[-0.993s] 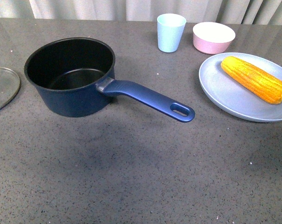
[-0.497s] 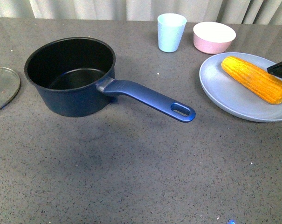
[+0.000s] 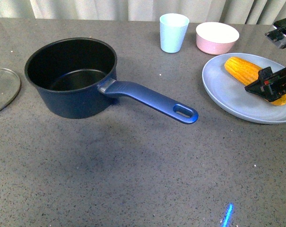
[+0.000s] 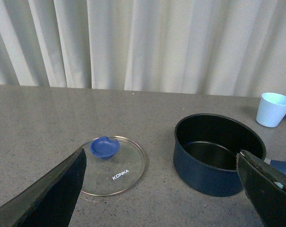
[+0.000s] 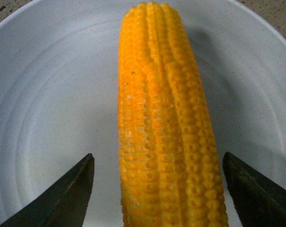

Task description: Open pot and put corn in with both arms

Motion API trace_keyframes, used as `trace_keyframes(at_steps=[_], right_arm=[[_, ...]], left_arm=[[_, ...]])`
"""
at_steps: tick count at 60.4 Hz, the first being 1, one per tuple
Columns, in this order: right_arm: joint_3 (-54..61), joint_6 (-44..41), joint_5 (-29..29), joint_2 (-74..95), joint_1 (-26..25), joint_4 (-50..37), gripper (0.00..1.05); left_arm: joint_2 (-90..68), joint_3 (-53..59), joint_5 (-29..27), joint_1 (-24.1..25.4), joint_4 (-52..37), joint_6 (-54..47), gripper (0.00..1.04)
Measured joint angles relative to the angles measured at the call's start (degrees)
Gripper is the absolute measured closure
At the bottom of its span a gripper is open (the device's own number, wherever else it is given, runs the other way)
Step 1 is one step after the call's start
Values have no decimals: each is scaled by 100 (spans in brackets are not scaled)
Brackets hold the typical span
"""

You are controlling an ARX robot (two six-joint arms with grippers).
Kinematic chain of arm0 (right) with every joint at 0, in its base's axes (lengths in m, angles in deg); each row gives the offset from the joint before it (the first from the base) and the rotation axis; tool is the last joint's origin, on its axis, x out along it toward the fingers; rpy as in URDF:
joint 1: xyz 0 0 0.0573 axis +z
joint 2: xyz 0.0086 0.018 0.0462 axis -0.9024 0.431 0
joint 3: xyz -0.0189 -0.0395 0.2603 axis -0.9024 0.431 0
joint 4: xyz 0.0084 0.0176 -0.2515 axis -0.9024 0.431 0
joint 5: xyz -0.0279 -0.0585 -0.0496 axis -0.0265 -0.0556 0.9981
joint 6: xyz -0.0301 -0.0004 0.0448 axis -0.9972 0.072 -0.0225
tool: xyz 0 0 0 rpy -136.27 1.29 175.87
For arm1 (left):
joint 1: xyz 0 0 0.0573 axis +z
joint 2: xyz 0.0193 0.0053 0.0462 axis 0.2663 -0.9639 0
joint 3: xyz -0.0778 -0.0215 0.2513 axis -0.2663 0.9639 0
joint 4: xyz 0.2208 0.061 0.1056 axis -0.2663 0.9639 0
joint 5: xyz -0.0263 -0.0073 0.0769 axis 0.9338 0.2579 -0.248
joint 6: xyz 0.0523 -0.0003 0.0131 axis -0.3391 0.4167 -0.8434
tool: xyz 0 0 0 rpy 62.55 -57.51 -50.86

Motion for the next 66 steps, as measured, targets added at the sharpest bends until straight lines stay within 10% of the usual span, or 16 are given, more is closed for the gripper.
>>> trace_keyframes(at_steps=[13, 33, 66], right_arm=[[0, 35, -63, 37, -17, -17, 65], [341, 584, -754, -850, -33, -162, 79], [-1062, 2343, -846, -599, 2203, -282, 82]], left_arm=[[0, 0, 0, 0, 0, 0, 9], [0, 0, 0, 0, 0, 0, 9], [0, 0, 0, 0, 0, -2, 9]])
